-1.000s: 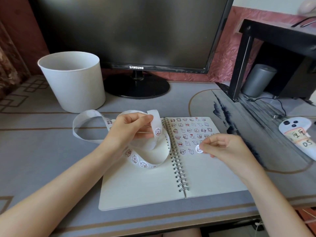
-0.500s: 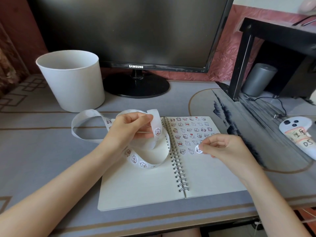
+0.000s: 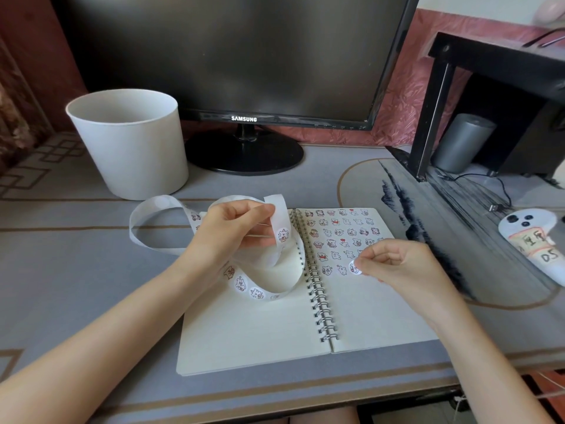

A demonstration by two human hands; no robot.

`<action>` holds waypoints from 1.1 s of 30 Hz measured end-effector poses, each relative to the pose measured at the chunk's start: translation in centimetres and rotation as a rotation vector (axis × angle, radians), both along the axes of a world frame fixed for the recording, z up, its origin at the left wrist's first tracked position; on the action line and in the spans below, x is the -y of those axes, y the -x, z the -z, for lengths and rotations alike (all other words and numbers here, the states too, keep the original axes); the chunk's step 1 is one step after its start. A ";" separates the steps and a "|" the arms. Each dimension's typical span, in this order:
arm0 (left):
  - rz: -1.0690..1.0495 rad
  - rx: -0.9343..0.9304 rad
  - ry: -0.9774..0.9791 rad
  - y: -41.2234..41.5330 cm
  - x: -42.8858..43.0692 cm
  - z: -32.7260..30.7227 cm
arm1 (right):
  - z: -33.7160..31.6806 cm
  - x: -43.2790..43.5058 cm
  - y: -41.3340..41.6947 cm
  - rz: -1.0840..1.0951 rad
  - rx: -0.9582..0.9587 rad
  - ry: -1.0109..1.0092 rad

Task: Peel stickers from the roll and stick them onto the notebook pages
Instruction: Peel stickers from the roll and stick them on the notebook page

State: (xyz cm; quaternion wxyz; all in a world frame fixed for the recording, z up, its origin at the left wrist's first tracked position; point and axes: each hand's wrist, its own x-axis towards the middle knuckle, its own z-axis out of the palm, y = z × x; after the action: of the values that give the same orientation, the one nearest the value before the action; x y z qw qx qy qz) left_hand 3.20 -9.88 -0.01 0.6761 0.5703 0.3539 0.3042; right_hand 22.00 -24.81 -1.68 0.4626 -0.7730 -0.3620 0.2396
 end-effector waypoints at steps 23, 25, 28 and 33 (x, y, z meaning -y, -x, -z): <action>0.000 -0.013 -0.044 -0.2 -0.3 0.5 | 1.3 -0.1 -0.8 0.016 0.135 -0.039; 0.000 -0.012 -0.044 -0.2 -0.4 0.6 | 1.3 -0.2 -0.7 0.024 0.101 -0.054; 0.003 -0.011 -0.041 -0.2 -0.4 0.7 | 1.4 -0.5 -0.5 0.030 0.140 -0.038; 0.001 -0.009 -0.041 -0.3 -0.4 0.8 | 1.4 -0.7 -0.6 0.036 0.210 -0.035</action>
State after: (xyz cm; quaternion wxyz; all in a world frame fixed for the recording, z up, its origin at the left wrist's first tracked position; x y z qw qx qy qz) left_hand 3.52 -9.52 -0.83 0.6627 0.5857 0.3501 0.3085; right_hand 22.62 -24.06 -3.12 0.4400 -0.7920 -0.3985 0.1427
